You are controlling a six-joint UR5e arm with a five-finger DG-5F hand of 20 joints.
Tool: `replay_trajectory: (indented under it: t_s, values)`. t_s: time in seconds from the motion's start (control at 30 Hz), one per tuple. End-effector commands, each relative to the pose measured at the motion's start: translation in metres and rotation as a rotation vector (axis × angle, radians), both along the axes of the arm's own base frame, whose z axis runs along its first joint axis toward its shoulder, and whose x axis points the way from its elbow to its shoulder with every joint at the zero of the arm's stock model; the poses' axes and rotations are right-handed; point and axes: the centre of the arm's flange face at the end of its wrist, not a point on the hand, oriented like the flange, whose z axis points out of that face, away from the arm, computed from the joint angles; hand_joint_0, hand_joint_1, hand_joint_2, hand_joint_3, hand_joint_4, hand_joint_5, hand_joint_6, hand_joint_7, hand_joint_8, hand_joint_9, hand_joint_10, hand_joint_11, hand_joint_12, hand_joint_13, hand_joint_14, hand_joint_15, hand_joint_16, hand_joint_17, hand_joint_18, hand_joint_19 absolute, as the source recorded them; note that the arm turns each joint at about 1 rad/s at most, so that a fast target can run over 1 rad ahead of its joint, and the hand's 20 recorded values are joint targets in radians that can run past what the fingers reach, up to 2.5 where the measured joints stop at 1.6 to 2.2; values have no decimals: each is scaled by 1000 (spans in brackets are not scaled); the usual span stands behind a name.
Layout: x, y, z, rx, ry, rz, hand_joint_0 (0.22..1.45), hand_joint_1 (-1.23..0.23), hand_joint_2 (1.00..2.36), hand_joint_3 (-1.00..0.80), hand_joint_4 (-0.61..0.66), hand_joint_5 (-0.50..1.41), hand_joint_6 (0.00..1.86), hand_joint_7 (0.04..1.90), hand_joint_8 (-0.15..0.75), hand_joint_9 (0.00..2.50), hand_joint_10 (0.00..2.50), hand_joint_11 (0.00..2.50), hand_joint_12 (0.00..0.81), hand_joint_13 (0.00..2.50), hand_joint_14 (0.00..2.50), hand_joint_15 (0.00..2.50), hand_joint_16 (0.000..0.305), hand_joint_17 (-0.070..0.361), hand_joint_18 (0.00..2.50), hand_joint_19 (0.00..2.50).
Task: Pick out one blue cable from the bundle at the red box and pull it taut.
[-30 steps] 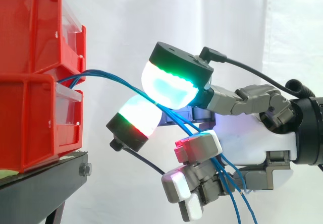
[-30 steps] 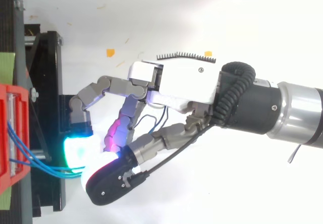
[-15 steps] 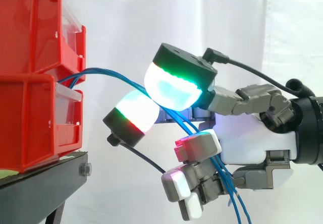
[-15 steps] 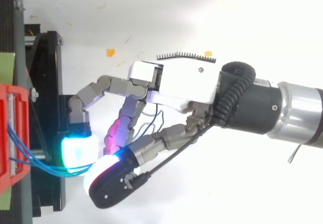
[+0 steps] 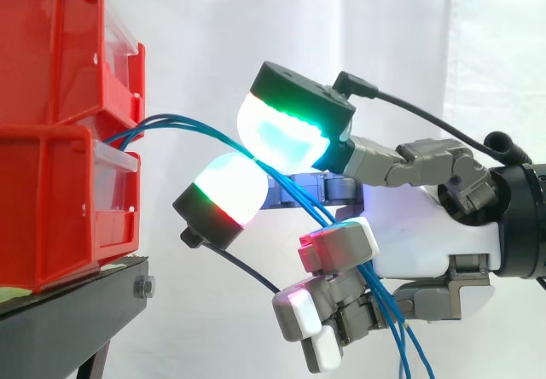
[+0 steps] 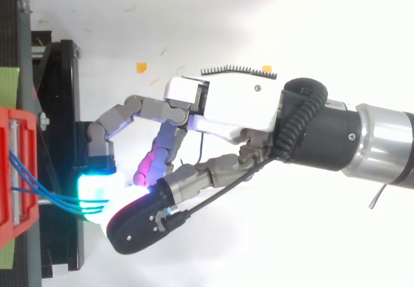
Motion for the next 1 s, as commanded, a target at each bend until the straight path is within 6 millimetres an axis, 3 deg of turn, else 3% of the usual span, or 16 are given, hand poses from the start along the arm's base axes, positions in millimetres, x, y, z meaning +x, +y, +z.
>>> replay_trajectory:
  t_s: [0.0,0.17,0.33,0.63,0.83,0.97]
  values:
    - [0,0,0,0,0,0,577,-751,1011,-375,-33,-66,850,1015,282,1435,38,925,380,1146,25,688,53,118,926,696]
    - [0,0,0,0,0,-2,525,-740,1000,-500,-12,-70,853,1009,303,1426,37,912,392,1147,26,678,56,126,938,683]
    - [0,0,-1,-1,1,0,552,-680,1000,-500,-11,-72,856,984,293,1428,34,903,384,1140,26,676,54,121,927,698]
    - [0,1,-1,-1,1,0,579,-755,1016,-267,1,-85,875,991,296,1396,37,924,387,1125,27,684,54,121,916,705]
    - [0,1,0,-1,0,1,581,-829,1006,-435,24,-94,885,949,299,1366,36,922,386,1114,25,685,54,122,917,696]
    - [0,1,1,1,-2,1,529,-705,1000,-500,28,-86,881,941,305,1387,36,914,390,1130,27,674,56,126,939,681]
